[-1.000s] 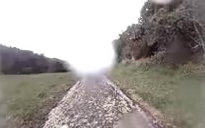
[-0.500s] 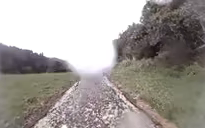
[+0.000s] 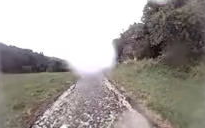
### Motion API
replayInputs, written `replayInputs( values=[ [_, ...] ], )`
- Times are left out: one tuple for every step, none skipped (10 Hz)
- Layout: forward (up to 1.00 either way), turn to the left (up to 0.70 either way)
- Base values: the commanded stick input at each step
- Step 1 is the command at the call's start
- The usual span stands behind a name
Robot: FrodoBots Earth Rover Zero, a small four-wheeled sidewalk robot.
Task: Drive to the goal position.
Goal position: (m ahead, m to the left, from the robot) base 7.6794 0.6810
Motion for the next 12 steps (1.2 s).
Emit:
replayInputs(
  values=[
    [0.7,0.0],
    [0.7,0.0],
    [0.7,0.0],
    [0.7,0.0],
    [0.7,0.0],
    [0.7,0.0],
    [0.7,0.0],
    [0.7,0.0],
    [0.7,0.0],
    [0.7,0.0],
    [0.7,0.0],
    [0.7,0.0]
  ],
)
